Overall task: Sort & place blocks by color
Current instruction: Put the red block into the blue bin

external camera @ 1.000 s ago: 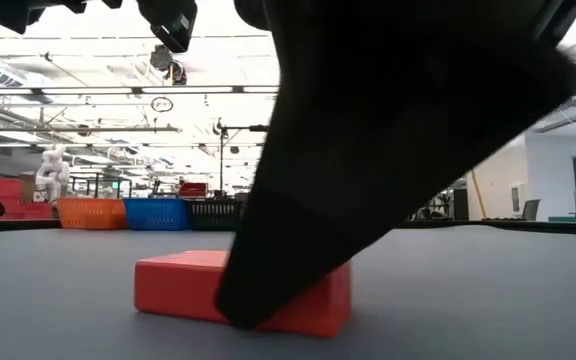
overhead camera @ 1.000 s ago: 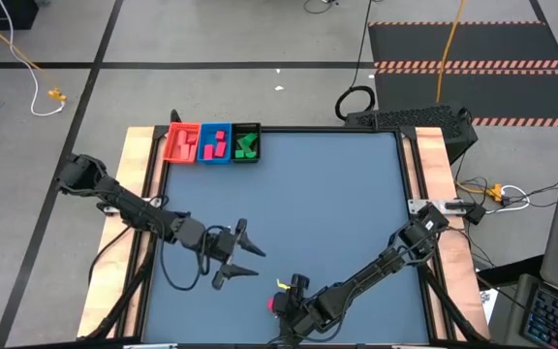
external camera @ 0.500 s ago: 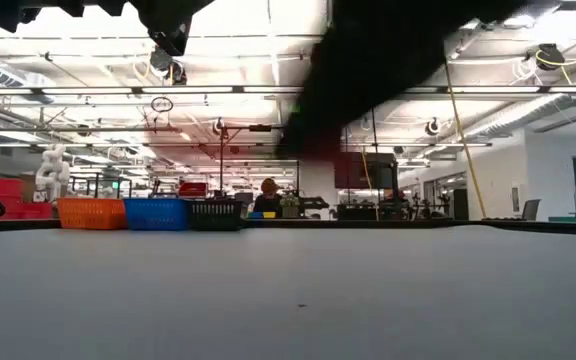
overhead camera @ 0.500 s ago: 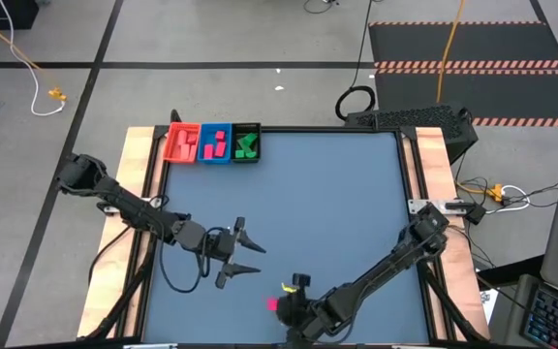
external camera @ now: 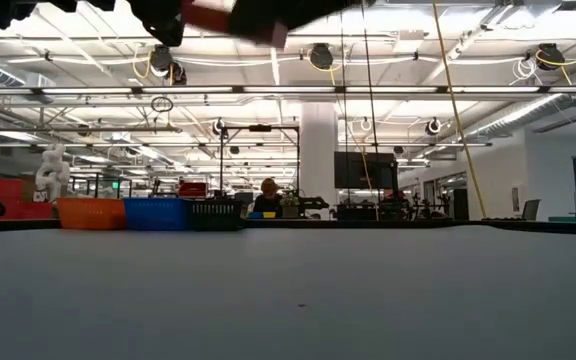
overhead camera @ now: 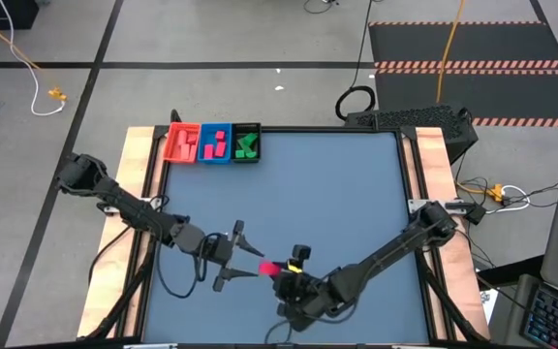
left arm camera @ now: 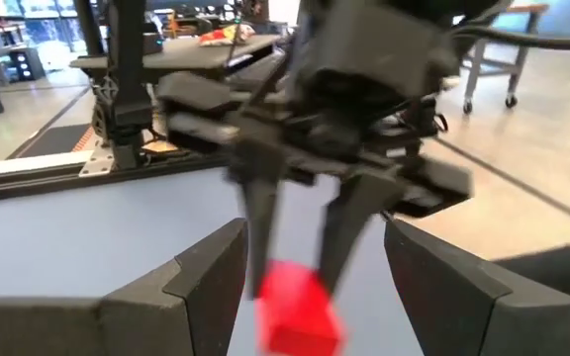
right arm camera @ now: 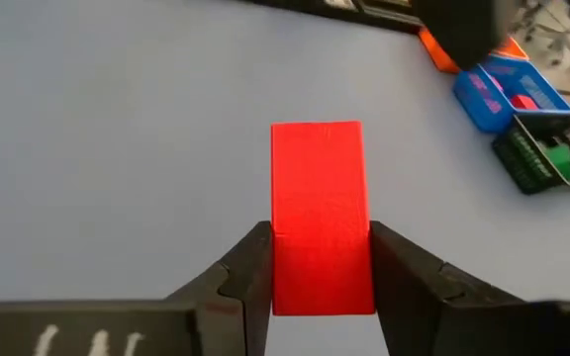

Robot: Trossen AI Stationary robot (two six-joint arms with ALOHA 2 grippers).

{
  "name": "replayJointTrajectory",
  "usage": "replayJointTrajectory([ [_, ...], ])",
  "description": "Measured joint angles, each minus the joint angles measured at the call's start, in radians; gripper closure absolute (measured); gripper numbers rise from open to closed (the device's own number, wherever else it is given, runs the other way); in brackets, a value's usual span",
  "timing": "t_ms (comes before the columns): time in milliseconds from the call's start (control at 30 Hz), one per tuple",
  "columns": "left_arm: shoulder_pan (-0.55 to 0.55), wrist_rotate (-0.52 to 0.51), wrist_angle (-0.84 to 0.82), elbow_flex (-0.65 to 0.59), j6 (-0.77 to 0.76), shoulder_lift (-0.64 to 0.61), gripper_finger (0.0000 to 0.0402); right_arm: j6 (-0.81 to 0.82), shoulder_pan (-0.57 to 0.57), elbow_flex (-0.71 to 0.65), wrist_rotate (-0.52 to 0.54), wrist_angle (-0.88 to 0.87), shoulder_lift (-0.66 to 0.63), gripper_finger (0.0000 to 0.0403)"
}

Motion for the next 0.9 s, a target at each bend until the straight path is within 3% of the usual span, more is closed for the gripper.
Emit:
replayJointTrajectory([
  [233, -0.025, 0.003, -0.089, 0.000, 0.052, 0.000, 0.0160, 0.013, -0.044, -0.032, 0.020, 0.004, -0.002, 0.0279],
  [433, -0.023, -0.148, -0.123, 0.000, 0.063, 0.000, 0.0160, -0.051, -0.053, -0.032, 0.016, 0.078, -0.003, 0.0279],
  [900, -0.024, -0.133, -0.178, 0.000, 0.059, 0.000, 0.0160, -0.086, -0.057, -0.032, 0.017, 0.114, -0.003, 0.0279],
])
